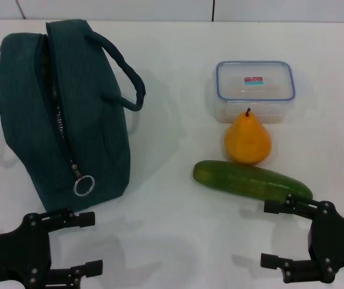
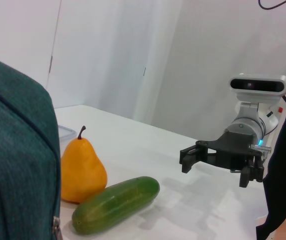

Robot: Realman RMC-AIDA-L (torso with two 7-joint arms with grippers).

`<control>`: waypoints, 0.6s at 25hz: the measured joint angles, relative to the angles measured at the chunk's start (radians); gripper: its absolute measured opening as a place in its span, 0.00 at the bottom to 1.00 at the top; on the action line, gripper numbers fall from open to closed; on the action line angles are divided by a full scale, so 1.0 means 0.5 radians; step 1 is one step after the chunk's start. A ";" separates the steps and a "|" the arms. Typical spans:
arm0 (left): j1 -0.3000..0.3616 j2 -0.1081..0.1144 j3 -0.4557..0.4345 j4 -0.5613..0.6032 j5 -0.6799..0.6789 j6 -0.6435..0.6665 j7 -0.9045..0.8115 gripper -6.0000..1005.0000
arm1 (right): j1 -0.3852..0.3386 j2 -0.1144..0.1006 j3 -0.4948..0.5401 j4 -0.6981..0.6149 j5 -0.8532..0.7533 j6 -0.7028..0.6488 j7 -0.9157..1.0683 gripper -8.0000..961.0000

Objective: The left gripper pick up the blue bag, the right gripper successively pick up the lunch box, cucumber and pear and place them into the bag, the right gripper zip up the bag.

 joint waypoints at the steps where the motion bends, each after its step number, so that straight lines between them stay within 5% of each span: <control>1: 0.000 0.000 0.000 0.000 0.000 0.000 0.000 0.82 | 0.000 0.001 0.000 0.000 0.000 -0.001 0.000 0.92; 15: -0.001 0.000 0.000 0.000 0.000 -0.003 -0.003 0.82 | 0.003 0.001 0.000 0.000 0.003 -0.006 0.000 0.92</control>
